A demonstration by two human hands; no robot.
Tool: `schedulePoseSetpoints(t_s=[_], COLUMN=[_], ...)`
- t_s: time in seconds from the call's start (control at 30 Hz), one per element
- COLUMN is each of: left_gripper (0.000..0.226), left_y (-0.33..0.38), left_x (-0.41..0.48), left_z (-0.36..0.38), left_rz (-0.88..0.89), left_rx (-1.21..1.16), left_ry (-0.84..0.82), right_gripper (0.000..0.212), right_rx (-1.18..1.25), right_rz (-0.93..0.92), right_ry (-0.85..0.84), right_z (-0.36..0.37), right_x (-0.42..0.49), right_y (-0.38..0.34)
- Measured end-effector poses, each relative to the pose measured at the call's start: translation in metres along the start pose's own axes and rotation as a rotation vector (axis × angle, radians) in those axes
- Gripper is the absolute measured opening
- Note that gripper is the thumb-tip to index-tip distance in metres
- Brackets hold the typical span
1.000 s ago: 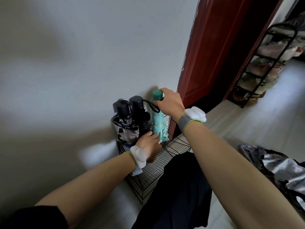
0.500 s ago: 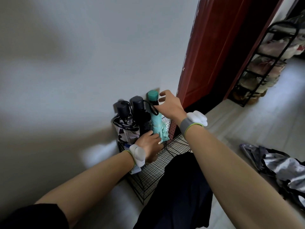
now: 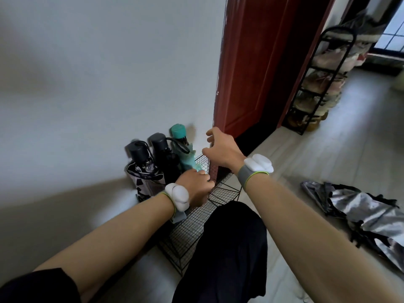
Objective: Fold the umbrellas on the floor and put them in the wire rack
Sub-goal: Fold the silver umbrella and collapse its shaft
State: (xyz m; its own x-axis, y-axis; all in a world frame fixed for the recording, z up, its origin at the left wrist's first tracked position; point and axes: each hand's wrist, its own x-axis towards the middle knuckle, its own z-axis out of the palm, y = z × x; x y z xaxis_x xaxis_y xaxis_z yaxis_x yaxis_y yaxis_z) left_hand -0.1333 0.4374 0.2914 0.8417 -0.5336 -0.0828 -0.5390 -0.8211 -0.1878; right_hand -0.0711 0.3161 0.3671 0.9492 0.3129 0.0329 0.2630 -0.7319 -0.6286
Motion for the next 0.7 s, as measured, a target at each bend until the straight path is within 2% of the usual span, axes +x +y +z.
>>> schedulePoseSetpoints(t_s=[0.1, 0.2, 0.3, 0.4, 0.53, 0.7], left_gripper=[0.029, 0.033, 0.038, 0.039, 0.043, 0.045], left_y=[0.007, 0.013, 0.04, 0.071, 0.124, 0.202], left_x=[0.028, 0.053, 0.106, 0.16, 0.218, 0.263], left_z=[-0.012, -0.025, -0.044, -0.062, -0.06, -0.018], left_rz=[-0.013, -0.057, -0.019, 0.008, 0.009, 0.092], left_rx=[-0.021, -0.057, -0.084, -0.18, -0.305, -0.361], left_ry=[-0.06, -0.023, 0.007, -0.002, -0.046, -0.153], right_gripper=[0.046, 0.044, 0.044, 0.043, 0.046, 0.046], right_rx=[-0.058, -0.105, -0.122, -0.134, -0.16, -0.132], right_rz=[0.062, 0.121, 0.27, 0.441, 0.689, 0.963], right_ry=[0.091, 0.124, 0.214, 0.229, 0.148, 0.012], right_z=[-0.02, -0.033, -0.058, -0.072, -0.08, -0.072], right_x=[-0.012, -0.029, -0.062, -0.1, -0.15, -0.204], right_y=[0.037, 0.074, 0.141, 0.209, 0.286, 0.362])
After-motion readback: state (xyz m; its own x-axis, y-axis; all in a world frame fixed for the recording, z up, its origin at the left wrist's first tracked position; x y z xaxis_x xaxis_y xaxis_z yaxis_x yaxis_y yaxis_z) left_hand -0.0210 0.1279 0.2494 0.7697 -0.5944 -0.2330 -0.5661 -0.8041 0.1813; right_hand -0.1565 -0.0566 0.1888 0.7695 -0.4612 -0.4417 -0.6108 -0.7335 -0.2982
